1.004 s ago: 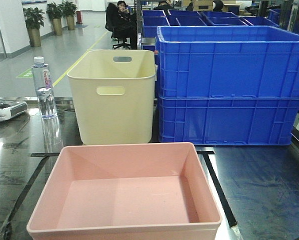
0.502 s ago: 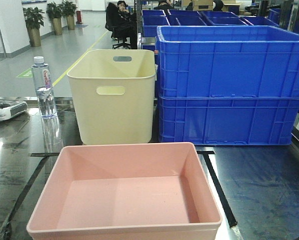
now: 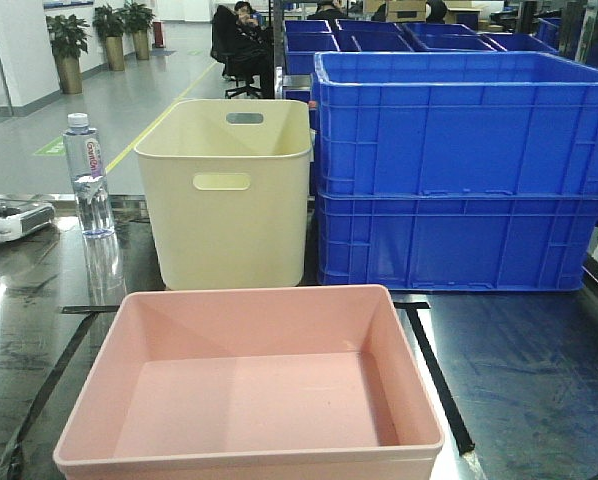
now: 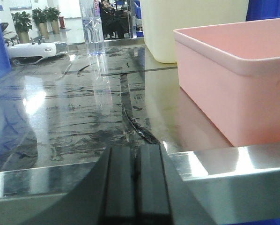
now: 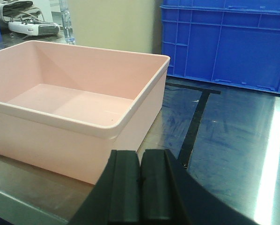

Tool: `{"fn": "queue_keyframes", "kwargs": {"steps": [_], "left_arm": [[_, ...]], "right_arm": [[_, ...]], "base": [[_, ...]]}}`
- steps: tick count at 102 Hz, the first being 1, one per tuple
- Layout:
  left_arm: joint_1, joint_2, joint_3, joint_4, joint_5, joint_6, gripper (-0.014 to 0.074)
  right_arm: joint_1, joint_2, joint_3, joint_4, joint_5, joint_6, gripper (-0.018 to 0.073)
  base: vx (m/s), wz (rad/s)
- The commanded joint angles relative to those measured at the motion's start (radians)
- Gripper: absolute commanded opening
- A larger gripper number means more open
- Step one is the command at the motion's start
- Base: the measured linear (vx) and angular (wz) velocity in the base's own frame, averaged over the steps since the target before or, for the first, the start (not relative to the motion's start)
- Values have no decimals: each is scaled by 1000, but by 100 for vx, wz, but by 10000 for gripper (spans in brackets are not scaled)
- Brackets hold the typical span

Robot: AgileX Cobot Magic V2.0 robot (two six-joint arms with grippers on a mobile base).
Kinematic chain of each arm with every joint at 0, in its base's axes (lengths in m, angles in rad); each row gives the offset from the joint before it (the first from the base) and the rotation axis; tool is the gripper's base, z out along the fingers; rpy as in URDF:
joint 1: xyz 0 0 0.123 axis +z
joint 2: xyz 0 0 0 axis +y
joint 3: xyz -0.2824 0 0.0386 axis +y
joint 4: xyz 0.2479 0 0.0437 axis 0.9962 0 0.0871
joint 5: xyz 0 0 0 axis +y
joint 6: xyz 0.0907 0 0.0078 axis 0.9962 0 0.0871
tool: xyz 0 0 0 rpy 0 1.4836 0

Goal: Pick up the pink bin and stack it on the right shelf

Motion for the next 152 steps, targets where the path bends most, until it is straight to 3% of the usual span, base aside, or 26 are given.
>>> {"fn": "queue_keyframes", "kwargs": {"steps": [1, 30, 42, 50, 63, 80, 152], "left_arm": [[2, -6, 18, -1, -84, -8, -8], [2, -6, 18, -1, -84, -8, -8], [2, -6, 18, -1, -84, -8, -8], [2, -6, 18, -1, -84, -8, -8], [2, -6, 18, -1, -84, -8, -8], [2, -6, 18, -1, -84, -8, -8], [2, -6, 18, -1, -84, -8, -8]], "right_arm": [[-7, 2, -29, -13, -85, -9, -11], [-33, -68, 26, 6, -87, -52, -11], [-141, -188, 118, 140, -96, -132, -11], [-256, -280, 195, 233, -96, -212, -11], [-336, -389, 285, 248, -97, -234, -11], [-335, -512, 345, 247, -51, -233, -11], [-335, -510, 346, 247, -58, -233, -11]], "base": [[0, 0], [0, 0], [0, 0], [0, 0], [0, 0], [0, 0], [0, 0]]}}
